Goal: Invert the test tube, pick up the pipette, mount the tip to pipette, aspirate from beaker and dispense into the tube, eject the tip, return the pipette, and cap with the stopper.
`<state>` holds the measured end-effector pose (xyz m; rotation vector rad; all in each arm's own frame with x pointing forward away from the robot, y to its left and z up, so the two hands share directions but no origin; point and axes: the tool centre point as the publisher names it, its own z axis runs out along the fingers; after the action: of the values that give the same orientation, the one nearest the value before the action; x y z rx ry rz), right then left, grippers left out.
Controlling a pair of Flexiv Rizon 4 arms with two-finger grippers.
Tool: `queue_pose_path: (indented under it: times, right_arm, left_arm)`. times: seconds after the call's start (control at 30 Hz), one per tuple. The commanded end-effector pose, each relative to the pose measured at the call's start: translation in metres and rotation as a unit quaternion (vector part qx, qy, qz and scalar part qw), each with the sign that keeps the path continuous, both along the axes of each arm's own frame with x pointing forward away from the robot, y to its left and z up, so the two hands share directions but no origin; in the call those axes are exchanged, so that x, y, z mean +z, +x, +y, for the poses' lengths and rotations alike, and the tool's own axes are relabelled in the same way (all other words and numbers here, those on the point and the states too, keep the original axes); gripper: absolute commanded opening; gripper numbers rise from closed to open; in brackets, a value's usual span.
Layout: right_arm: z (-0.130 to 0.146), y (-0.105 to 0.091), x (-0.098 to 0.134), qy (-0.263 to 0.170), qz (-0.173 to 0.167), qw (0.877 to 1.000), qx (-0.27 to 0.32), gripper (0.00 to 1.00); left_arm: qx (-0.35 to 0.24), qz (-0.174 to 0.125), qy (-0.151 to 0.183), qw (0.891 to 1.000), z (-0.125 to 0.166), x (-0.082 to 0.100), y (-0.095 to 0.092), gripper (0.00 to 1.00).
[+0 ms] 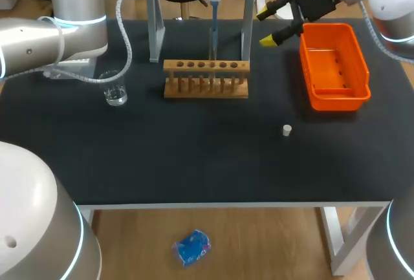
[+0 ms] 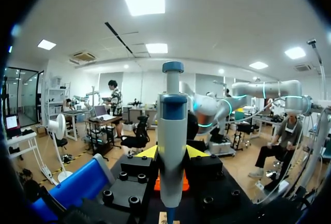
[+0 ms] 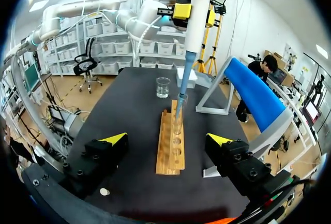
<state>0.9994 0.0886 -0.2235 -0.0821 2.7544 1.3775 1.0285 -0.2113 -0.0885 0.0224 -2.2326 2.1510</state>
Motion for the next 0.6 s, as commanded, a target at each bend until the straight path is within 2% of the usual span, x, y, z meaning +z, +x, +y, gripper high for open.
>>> queue_pose_path:
  times: [0.03,0.6]
  right_arm:
    - [0.0,0.0,0.0,0.0,0.0,1.0,0.0,1.0]
    - [0.0,0.0,0.0,0.0,0.0,1.0,0.0,1.0]
  left_arm:
    - [-0.001,-0.002,0.0,1.0,-0.001,0.003,-0.001,0.0]
    - [-0.001,-0.009,0.009,1.0,0.001,0.02,-0.002,0.0]
